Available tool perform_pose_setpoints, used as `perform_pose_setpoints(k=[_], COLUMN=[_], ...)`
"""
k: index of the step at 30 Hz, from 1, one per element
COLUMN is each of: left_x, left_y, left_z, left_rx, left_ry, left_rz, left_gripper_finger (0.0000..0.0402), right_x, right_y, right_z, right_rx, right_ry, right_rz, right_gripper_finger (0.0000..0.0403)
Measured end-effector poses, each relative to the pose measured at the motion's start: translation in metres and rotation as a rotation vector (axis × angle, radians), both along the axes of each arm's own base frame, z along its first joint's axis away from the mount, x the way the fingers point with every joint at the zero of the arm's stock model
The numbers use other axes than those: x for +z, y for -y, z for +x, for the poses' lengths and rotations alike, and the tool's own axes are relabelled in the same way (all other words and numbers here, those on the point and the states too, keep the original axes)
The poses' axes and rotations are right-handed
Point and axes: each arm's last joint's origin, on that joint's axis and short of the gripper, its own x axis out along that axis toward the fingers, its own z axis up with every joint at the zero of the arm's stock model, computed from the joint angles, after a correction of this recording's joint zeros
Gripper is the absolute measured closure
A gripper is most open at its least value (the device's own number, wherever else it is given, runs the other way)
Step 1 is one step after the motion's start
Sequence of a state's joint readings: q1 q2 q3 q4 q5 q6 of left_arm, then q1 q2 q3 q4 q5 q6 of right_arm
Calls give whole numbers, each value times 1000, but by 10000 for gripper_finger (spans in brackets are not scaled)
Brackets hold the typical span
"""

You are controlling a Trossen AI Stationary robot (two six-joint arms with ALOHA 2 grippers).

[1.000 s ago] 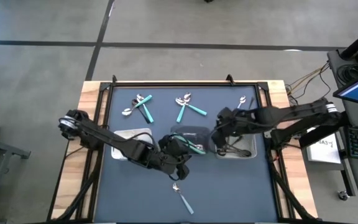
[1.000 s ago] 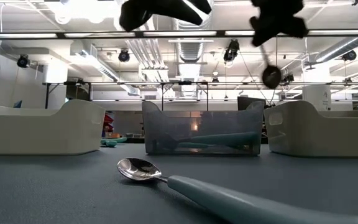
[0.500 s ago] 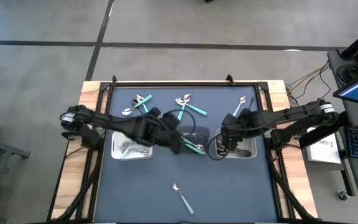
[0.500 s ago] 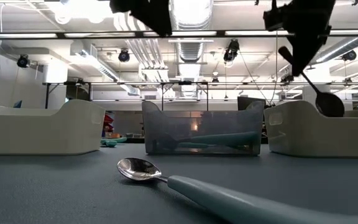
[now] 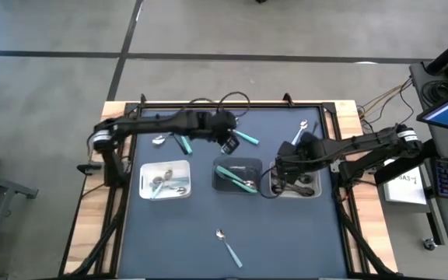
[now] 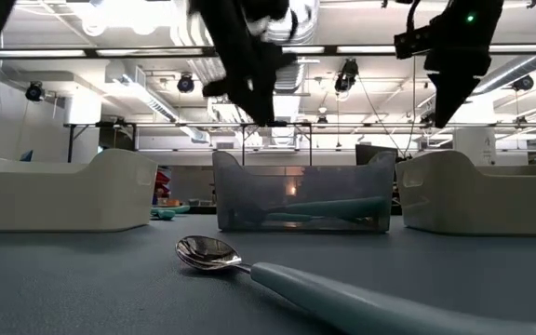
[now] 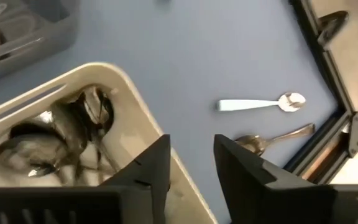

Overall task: Sort silverware by color (type)
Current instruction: Put the black spoon into the gray bin, then put the green spoon into the black transparent bin

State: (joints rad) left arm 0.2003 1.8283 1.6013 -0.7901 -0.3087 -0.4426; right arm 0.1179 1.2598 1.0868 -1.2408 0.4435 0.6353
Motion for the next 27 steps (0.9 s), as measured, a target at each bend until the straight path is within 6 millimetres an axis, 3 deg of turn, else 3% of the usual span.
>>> perform_pose_setpoints(k=[4, 9, 18, 27], left_x=[-31, -64, -85, -100], left_y=[-39, -68, -84, -95], left_z=[7, 16, 40, 50], left_rx=[40, 0, -106, -171], left_ry=[-35, -38, -125, -408], left_rz=[-114, -303, -268, -167], left_gripper_finger=[322, 322, 322, 322], right_x=[0, 1, 1, 1], right_y=[5, 7, 6, 6], right_z=[0, 3, 7, 7], right_rx=[-22, -30, -13, -109], right_ry=[7, 31, 70, 119], right_rz=[-8, -26, -26, -6], right_gripper_finger=[267, 255, 263, 259])
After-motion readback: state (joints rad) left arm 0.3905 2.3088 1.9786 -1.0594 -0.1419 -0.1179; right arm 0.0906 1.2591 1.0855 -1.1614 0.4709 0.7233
